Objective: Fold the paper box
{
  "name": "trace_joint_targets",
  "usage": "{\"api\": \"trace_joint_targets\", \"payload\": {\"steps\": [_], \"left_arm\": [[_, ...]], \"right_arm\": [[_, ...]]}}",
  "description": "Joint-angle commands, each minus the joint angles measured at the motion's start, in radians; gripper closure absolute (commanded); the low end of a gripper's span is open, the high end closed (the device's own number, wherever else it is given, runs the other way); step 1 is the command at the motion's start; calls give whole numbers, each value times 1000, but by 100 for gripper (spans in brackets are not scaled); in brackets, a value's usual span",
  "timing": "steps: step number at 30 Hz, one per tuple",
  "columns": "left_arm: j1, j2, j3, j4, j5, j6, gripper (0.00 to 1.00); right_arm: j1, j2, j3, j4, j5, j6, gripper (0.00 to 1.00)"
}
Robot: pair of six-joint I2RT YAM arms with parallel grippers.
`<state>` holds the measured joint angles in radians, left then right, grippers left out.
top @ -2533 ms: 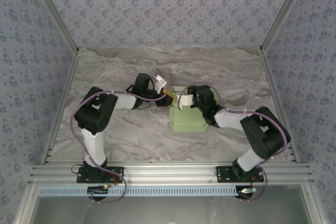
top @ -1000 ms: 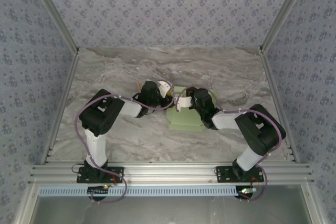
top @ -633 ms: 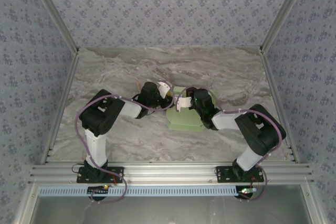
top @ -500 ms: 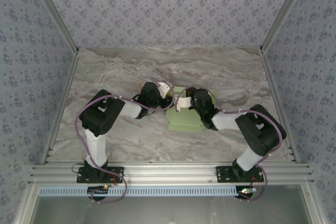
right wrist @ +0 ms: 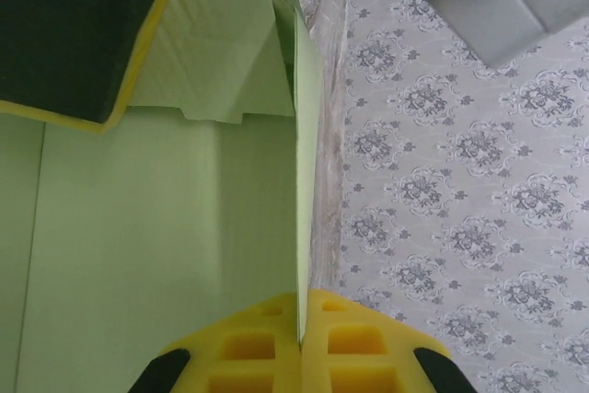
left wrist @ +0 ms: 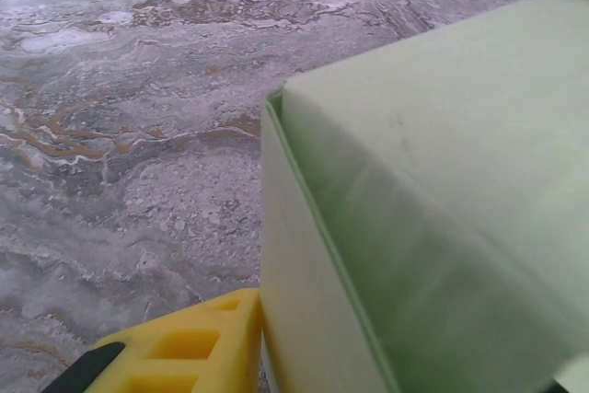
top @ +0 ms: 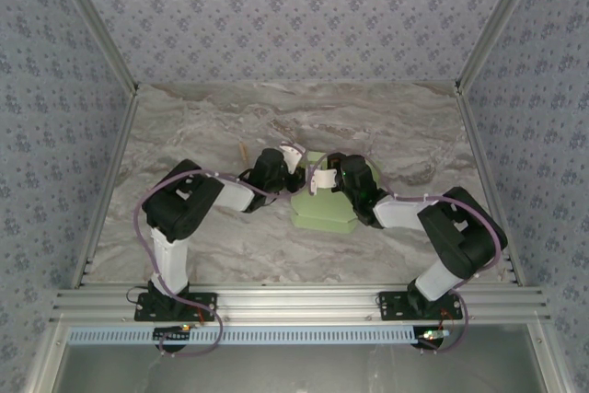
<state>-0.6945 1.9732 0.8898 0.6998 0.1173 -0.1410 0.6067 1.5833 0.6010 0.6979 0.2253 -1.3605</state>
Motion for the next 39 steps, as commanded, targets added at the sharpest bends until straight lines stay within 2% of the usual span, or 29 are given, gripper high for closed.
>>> {"api": "trace_joint_targets", "payload": {"steps": [1, 7, 14, 19, 32, 39], "left_arm": [[6, 9, 40, -42, -152, -49, 75], [-12, 9, 66, -89, -268, -105, 82], [-15, 21, 93, -147, -373, -184, 87], [-24, 27, 128, -226, -467, -192, 90], [-42, 44, 197, -367, -663, -250, 93], [-46, 57, 210, -383, -690, -269, 91]], "right_arm": [[9, -16, -3, -109, -46, 25, 100], [14, -21, -9, -120, -46, 42, 100], [16, -35, -14, -126, -52, 53, 100], [16, -46, -12, -143, -64, 67, 100], [24, -59, -7, -167, -72, 87, 100], [25, -59, -1, -180, -76, 99, 100]]}}
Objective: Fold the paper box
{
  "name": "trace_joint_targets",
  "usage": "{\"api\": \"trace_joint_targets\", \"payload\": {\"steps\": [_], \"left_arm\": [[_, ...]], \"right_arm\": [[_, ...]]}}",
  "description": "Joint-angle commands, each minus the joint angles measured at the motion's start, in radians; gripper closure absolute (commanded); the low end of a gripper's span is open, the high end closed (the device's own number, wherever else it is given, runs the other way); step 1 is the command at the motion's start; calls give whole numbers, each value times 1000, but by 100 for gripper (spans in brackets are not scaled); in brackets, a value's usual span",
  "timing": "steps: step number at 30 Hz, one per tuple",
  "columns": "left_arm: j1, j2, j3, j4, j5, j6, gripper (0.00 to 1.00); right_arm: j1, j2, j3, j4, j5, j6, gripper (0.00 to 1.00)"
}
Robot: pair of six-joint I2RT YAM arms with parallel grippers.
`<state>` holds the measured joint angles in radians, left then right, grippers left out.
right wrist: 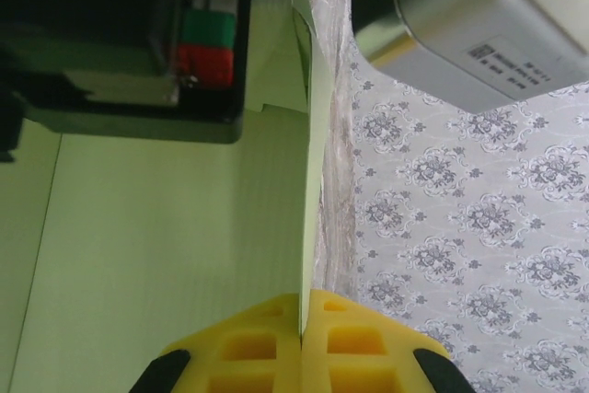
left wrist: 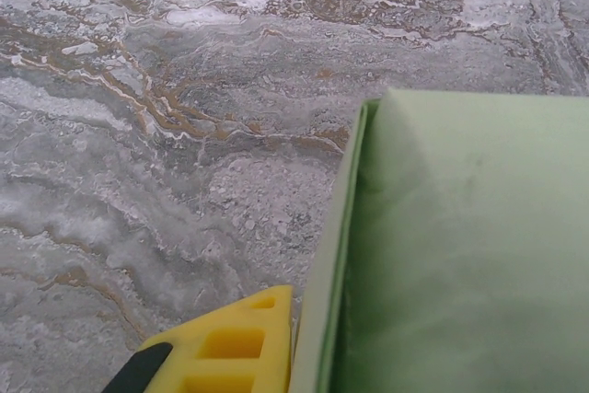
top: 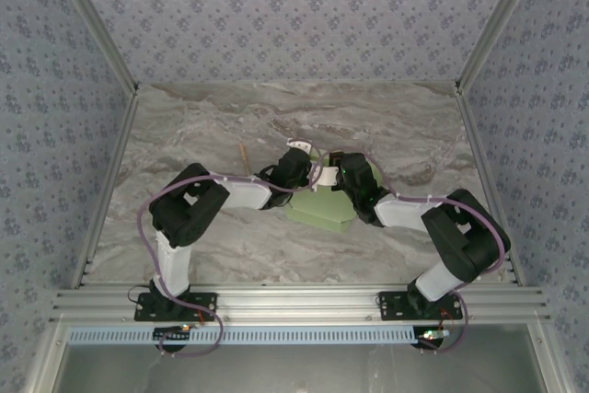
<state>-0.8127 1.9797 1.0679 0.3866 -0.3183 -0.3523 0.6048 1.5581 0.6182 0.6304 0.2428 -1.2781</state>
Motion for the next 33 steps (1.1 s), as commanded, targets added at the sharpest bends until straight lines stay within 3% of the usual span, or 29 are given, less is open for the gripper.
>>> {"api": "trace_joint_targets", "payload": {"steps": [1, 8, 17, 33], "left_arm": [[71, 52, 36, -72, -247, -54, 91], [69, -2, -9, 5, -142, -4, 85], [69, -83, -70, 40, -7, 18, 69], [80, -166, -144, 105, 123, 18, 44]], "right_arm": [[27, -33, -18, -113, -91, 15, 100], [16, -30, -11, -116, -71, 23, 100], [13, -15, 6, -120, -42, 31, 100], [15, -19, 19, -136, -27, 34, 100]]}}
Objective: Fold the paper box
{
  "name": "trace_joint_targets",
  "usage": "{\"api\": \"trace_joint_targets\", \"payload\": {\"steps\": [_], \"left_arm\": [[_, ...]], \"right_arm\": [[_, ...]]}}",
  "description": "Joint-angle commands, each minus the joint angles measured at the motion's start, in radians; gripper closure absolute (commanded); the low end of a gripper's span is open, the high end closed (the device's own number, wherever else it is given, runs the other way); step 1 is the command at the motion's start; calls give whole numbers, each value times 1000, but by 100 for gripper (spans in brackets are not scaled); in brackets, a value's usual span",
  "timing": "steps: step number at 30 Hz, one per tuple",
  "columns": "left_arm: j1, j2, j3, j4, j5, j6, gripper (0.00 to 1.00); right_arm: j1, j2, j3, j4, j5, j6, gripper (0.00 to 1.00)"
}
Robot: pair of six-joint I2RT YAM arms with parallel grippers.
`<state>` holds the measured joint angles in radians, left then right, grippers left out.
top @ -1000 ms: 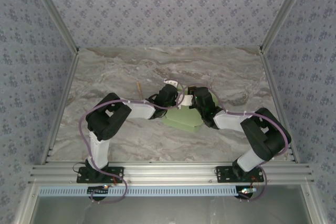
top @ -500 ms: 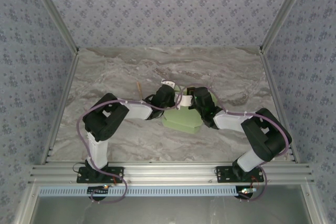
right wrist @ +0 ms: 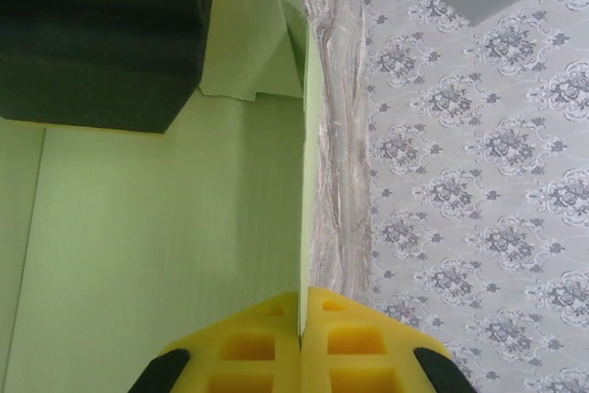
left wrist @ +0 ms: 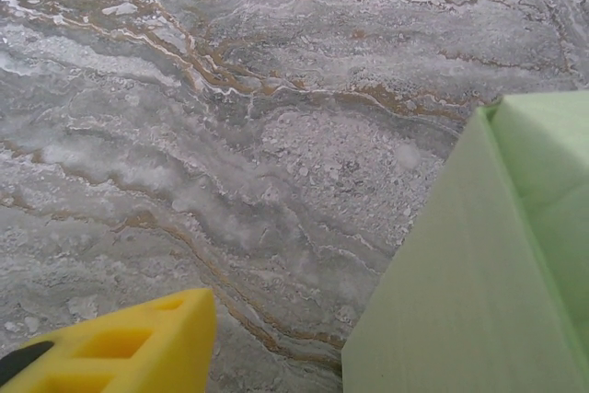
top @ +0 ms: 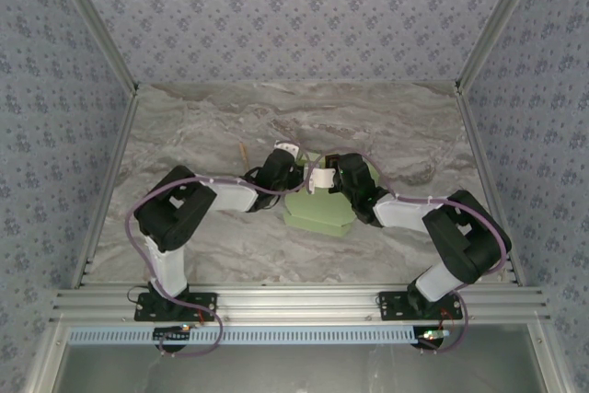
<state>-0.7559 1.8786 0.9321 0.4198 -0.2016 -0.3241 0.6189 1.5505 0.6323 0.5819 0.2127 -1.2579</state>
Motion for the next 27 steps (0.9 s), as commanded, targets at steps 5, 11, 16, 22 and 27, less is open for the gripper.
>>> {"api": "trace_joint_targets", "payload": {"steps": [5, 11, 16, 22, 27], "left_arm": [[32, -83, -27, 92, 65, -15, 39], [36, -95, -39, 96, 96, -9, 38], [38, -95, -45, 65, 115, -7, 40], [36, -66, -44, 35, 132, -1, 49], [38, -38, -44, 18, 149, -6, 52]], "right_arm": [[1, -9, 5, -89, 6, 18, 100], [3, -9, 3, -88, 10, 17, 100], [3, -13, 9, -92, 10, 16, 100], [3, -16, 13, -97, 14, 14, 100], [1, -17, 21, -102, 14, 8, 100]]}}
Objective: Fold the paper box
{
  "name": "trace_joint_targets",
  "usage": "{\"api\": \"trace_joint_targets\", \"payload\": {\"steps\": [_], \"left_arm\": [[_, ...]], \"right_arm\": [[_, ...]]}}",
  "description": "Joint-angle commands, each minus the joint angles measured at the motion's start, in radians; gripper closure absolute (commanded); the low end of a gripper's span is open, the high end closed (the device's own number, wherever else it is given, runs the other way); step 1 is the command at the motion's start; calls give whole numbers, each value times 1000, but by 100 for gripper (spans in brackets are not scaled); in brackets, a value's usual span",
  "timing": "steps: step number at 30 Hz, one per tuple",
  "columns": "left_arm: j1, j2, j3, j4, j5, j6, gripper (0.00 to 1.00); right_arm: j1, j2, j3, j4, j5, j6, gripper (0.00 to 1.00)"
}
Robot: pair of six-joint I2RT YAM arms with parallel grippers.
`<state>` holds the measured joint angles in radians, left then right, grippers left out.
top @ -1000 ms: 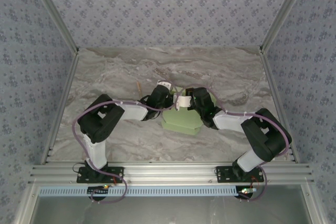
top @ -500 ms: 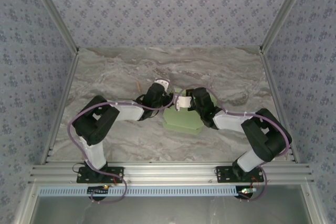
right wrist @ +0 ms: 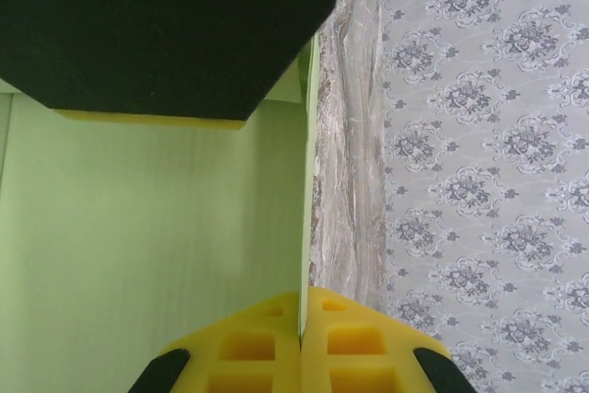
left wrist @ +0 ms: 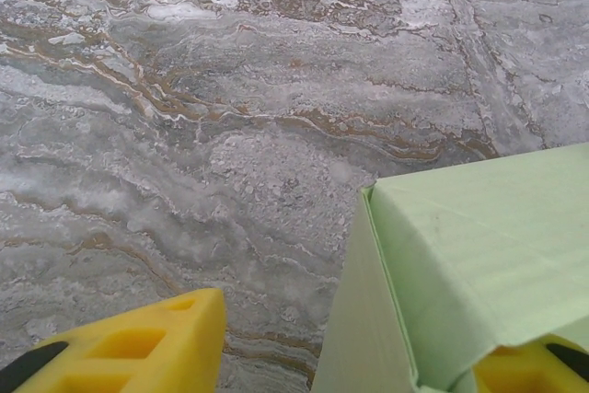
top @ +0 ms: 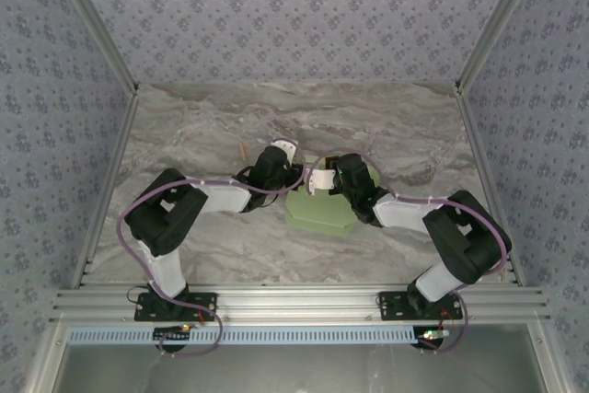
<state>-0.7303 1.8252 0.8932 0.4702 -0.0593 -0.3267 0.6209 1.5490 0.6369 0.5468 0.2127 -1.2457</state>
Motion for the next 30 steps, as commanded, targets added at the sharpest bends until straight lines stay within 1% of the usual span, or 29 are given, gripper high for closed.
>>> {"api": "trace_joint_targets", "payload": {"steps": [1, 6, 12, 16, 22, 26, 28, 30], "left_arm": [[11, 16, -11, -26, 9, -4, 51], [11, 0, -56, 27, 49, 7, 45], [12, -26, -83, 87, 109, 20, 43], [12, -10, -71, 70, 91, 23, 51], [13, 42, -32, 68, 57, 22, 54], [15, 67, 6, 64, 43, 16, 59], [15, 73, 17, 65, 23, 8, 61], [14, 78, 26, 60, 0, 8, 65]], "right_arm": [[-1, -16, 20, -69, 15, -4, 100], [-2, -16, 30, -77, 14, -5, 100], [0, -12, 30, -76, 18, -3, 100], [-1, -14, 30, -76, 18, -3, 100], [7, -19, 29, -82, 1, 0, 100], [10, -31, 18, -92, -23, 2, 100], [12, -38, 13, -98, -30, 2, 100], [12, -48, 11, -108, -36, 3, 100]]}}
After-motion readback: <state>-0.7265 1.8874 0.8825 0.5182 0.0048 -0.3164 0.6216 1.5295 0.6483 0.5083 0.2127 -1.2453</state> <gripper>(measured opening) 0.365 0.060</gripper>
